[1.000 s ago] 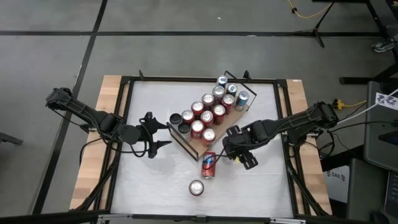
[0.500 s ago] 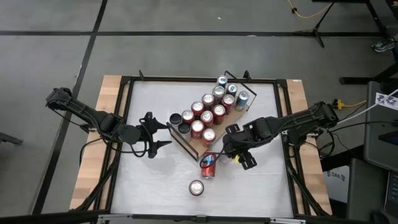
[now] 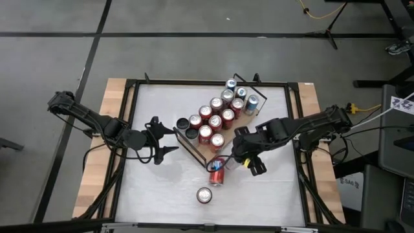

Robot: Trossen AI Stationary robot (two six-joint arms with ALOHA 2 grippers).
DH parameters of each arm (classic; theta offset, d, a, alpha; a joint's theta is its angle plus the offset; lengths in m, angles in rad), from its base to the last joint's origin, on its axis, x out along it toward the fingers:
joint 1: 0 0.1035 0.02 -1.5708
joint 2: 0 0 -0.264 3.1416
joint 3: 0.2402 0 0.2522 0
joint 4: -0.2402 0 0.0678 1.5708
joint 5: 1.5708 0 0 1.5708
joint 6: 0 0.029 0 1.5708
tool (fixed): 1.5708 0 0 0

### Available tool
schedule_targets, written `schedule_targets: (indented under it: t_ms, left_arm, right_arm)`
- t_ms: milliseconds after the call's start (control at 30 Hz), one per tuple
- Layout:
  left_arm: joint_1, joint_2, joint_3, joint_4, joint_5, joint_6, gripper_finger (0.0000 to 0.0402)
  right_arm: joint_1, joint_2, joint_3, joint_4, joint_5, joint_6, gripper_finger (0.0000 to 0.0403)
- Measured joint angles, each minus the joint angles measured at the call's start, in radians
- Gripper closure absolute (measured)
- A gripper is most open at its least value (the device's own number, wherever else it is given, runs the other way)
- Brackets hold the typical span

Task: Place canned beverage on shelf
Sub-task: Put the white pink soda can on the shelf aligned with the other white pink soda cans

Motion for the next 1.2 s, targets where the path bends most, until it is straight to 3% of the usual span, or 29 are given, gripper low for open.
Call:
schedule_targets:
  t_ms: [400,867,1200]
  left_arm:
    - [0.0,0.0,0.0,0.0,0.0,0.007,0.0097]
    - [0.0,0.0,0.0,-0.008,0.0,0.008,0.0097]
    - [0.0,0.0,0.0,-0.011,0.0,0.008,0.0097]
  right_arm:
    - [-0.06,0.011,0.087,-0.004,-0.017,0.023,0.0158]
    - [-0.101,0.177,0.301,-0.08,-0.01,-0.035,0.0158]
    - [-0.125,0.212,0.336,-0.058,-0.014,-0.065,0.0158]
